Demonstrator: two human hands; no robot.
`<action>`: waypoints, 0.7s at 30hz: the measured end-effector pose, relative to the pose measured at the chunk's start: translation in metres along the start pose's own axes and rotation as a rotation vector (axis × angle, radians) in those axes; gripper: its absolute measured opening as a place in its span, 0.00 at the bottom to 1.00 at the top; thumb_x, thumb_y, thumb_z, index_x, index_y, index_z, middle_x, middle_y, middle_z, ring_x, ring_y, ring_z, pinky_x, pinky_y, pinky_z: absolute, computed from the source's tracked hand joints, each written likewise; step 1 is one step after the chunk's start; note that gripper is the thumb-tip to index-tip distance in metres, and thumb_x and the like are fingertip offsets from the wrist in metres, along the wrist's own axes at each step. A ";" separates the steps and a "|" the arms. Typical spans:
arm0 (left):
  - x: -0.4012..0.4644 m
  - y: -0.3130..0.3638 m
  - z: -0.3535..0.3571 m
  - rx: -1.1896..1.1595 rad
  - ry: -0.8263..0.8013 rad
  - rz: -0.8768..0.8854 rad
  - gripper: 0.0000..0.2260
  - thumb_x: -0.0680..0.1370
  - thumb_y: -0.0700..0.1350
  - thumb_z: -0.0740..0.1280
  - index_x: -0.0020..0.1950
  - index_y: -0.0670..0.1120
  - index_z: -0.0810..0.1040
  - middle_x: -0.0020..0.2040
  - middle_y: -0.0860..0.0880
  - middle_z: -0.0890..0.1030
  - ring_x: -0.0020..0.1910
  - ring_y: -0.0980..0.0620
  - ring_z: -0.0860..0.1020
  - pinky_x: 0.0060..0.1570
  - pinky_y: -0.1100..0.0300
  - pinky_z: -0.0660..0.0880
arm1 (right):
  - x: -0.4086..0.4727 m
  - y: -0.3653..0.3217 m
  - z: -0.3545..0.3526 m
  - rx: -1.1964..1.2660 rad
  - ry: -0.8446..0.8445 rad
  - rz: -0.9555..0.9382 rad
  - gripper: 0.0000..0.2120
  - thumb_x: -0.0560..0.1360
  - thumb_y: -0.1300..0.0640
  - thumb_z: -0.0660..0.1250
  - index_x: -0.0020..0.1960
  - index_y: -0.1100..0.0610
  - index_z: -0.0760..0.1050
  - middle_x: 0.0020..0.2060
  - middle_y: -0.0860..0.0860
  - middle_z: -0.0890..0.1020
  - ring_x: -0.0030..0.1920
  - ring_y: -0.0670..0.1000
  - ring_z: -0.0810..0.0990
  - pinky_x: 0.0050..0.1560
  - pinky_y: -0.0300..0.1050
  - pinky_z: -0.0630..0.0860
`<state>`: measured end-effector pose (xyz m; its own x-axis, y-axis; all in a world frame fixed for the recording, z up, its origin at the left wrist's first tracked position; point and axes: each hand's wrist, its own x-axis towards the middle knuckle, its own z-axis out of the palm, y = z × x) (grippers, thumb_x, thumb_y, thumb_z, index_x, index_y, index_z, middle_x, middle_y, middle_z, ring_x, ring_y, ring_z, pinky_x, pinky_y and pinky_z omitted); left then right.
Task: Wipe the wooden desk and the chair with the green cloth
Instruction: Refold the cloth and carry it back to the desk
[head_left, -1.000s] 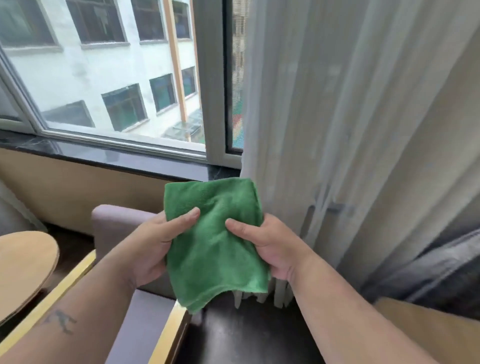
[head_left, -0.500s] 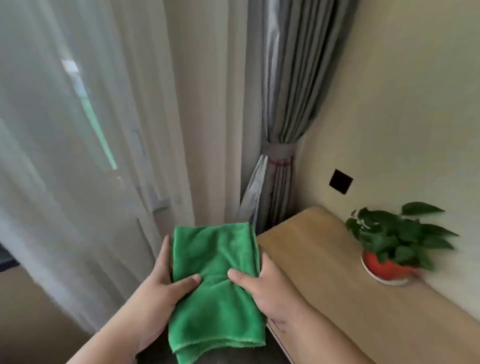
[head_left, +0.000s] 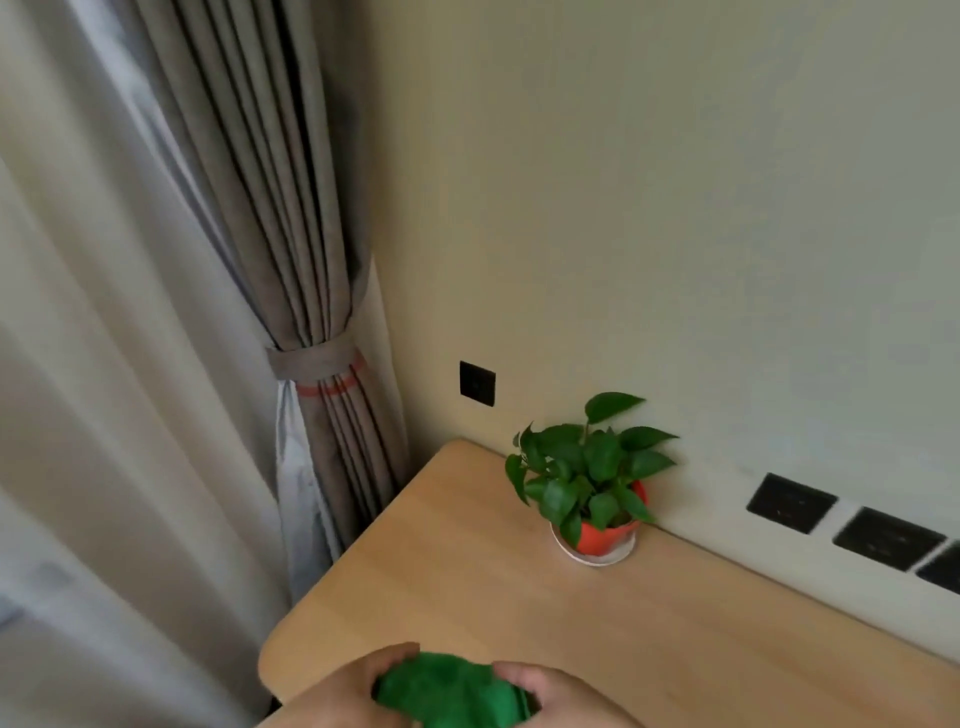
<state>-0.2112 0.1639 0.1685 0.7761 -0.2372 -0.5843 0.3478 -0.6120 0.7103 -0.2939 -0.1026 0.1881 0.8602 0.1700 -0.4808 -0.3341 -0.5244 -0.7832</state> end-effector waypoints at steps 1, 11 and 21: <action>0.010 0.017 0.001 0.131 -0.060 -0.021 0.33 0.71 0.60 0.70 0.72 0.66 0.57 0.70 0.64 0.63 0.69 0.64 0.64 0.64 0.75 0.62 | 0.007 0.000 -0.003 -0.011 -0.017 0.023 0.35 0.72 0.40 0.75 0.76 0.34 0.65 0.78 0.37 0.50 0.78 0.45 0.42 0.79 0.52 0.37; 0.130 0.097 -0.024 -0.011 -0.126 0.200 0.35 0.73 0.34 0.73 0.76 0.55 0.66 0.67 0.50 0.75 0.54 0.58 0.79 0.48 0.70 0.78 | 0.120 -0.013 -0.043 0.319 0.398 0.085 0.34 0.74 0.57 0.76 0.76 0.44 0.68 0.69 0.46 0.74 0.65 0.47 0.76 0.68 0.42 0.73; 0.243 0.082 -0.056 0.589 -0.148 0.425 0.35 0.77 0.43 0.71 0.80 0.49 0.59 0.81 0.47 0.58 0.80 0.49 0.56 0.71 0.69 0.51 | 0.222 -0.018 -0.030 -0.060 0.387 0.306 0.41 0.77 0.45 0.69 0.82 0.50 0.53 0.81 0.53 0.59 0.79 0.55 0.62 0.78 0.47 0.60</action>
<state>0.0355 0.0990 0.1066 0.6877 -0.6176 -0.3817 -0.3394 -0.7382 0.5830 -0.0853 -0.0804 0.1071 0.8099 -0.3156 -0.4945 -0.5807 -0.5508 -0.5995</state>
